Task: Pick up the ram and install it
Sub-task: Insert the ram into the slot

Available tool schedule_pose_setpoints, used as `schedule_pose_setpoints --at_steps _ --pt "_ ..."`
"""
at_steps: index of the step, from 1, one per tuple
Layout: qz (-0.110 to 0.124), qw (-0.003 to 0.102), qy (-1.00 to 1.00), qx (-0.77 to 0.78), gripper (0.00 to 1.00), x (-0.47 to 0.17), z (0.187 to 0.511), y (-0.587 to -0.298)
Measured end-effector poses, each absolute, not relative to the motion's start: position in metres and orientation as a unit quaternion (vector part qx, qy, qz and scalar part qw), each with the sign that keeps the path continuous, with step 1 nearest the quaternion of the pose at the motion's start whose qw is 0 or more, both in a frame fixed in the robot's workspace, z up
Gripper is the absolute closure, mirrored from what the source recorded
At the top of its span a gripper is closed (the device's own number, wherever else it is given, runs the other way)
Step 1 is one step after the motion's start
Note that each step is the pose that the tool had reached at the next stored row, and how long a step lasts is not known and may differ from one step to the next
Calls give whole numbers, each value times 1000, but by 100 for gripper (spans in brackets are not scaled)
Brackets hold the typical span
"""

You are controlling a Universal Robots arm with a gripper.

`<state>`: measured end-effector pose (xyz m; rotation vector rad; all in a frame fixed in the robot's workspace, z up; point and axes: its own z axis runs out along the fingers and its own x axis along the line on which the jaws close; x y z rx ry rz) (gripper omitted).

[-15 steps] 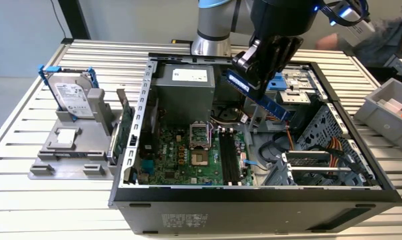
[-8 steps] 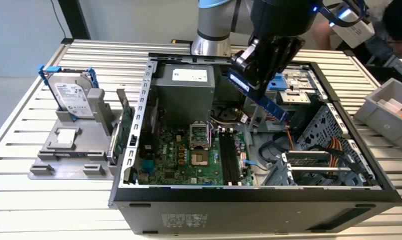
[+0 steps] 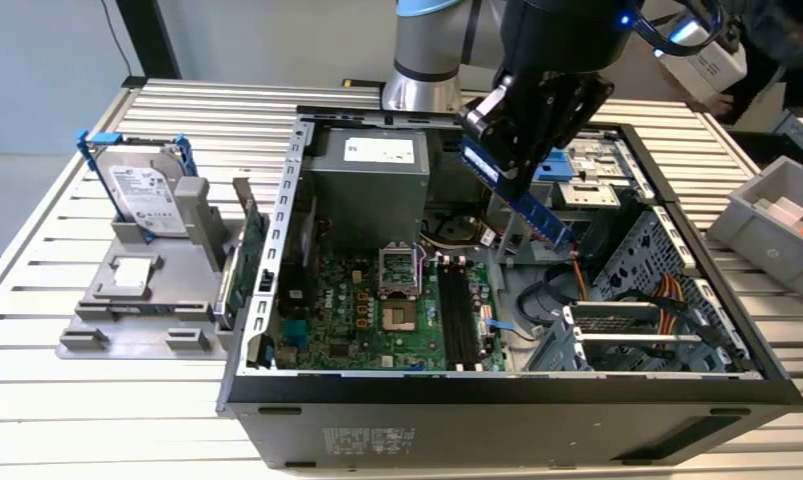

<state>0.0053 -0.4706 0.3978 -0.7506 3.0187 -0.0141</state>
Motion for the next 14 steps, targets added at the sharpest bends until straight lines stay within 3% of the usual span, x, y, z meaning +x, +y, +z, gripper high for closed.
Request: schedule_pose_setpoints --at_steps 14 --pt "-6 15 986 -169 100 5 398 -471"
